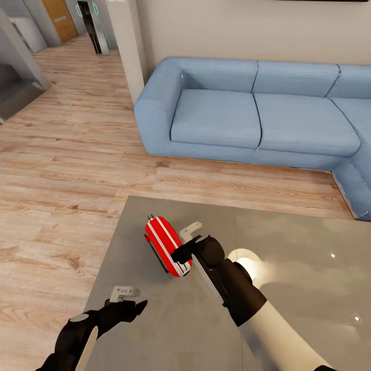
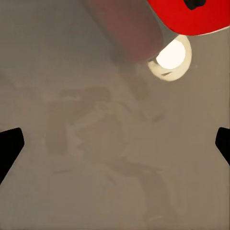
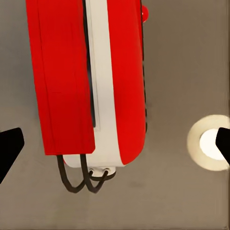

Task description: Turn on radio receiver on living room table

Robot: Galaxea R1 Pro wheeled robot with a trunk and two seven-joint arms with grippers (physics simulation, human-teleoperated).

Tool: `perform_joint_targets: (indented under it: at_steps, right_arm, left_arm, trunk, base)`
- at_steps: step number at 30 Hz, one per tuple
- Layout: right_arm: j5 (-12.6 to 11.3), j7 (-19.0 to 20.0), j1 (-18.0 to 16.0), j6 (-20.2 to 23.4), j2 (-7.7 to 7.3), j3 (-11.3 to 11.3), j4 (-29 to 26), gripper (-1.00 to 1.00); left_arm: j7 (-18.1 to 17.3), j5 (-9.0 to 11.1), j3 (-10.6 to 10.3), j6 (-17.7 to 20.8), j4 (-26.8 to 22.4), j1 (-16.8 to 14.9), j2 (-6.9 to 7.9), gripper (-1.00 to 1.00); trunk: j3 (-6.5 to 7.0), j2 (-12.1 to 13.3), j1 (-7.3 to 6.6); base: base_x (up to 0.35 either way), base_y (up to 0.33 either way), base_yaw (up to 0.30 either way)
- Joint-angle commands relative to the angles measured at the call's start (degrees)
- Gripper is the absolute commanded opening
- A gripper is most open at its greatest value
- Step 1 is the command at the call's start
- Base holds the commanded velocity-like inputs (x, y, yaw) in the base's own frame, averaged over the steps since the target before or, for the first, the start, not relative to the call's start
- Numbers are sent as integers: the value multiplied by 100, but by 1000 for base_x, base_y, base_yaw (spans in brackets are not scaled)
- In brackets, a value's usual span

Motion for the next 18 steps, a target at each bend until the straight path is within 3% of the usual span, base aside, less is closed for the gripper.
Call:
perform_joint_targets:
  at_steps: [1, 10, 18]
  right_arm:
    - [22, -14, 0, 1, -1, 5, -33, 100]
    - [76, -115, 0, 1, -11, -4, -307, 100]
    - [70, -133, 0, 1, -12, -4, -563, 100]
  left_arm:
    - [0, 2, 4, 1, -3, 0, 15, 100]
    - [0, 5, 14, 2, -9, 0, 39, 100]
    - [0, 5, 15, 2, -9, 0, 40, 100]
  trunk:
    - [0, 0, 0]
    - [0, 0, 0]
    - [0, 0, 0]
  base:
    - [0, 0, 0]
    - [0, 0, 1]
    - [0, 0, 203]
